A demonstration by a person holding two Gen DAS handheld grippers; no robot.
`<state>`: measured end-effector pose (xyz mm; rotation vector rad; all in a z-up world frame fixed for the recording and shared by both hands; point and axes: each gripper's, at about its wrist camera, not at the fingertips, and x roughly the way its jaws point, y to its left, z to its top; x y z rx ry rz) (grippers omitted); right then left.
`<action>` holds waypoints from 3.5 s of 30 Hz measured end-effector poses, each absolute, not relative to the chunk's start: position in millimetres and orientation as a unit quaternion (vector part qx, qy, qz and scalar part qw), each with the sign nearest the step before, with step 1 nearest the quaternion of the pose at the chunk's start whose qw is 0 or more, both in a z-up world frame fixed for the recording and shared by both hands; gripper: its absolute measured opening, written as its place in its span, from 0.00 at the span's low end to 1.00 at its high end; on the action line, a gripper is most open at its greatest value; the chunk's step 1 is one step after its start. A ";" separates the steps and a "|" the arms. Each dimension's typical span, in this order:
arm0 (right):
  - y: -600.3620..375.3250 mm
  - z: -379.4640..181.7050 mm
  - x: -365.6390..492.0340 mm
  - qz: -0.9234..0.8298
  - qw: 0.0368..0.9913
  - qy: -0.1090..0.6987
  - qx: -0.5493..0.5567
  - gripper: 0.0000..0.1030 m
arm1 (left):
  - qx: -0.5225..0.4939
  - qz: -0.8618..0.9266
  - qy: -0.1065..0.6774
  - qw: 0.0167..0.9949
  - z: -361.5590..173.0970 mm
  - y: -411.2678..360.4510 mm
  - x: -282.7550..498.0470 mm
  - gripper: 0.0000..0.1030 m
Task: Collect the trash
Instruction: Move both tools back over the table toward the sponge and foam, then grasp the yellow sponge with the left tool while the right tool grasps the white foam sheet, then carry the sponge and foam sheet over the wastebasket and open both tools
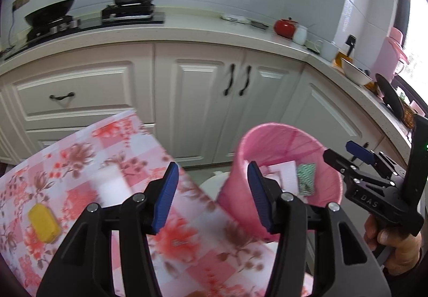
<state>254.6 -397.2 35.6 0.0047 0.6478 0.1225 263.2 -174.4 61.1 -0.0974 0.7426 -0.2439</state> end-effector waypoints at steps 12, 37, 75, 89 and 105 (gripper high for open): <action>-335.6 32.8 249.1 0.105 0.939 0.327 -0.014 0.72 | -0.070 -0.062 0.361 0.928 51.7 -99.2 245.4 0.56; -195.9 -7.2 265.2 0.189 0.908 0.370 -0.058 0.82 | -0.122 0.088 0.413 0.898 -19.7 56.8 227.3 0.72; -100.1 -88.0 321.6 0.213 0.862 0.452 -0.090 0.48 | -0.109 0.099 0.469 0.871 -73.4 77.1 265.7 0.52; -128.1 -51.6 297.2 0.207 0.880 0.421 -0.070 0.48 | -0.105 0.082 0.445 0.886 -44.5 55.1 251.7 0.50; -210.7 3.1 264.0 0.175 0.909 0.376 -0.032 0.48 | -0.070 0.035 0.408 0.910 10.1 -22.2 237.3 0.50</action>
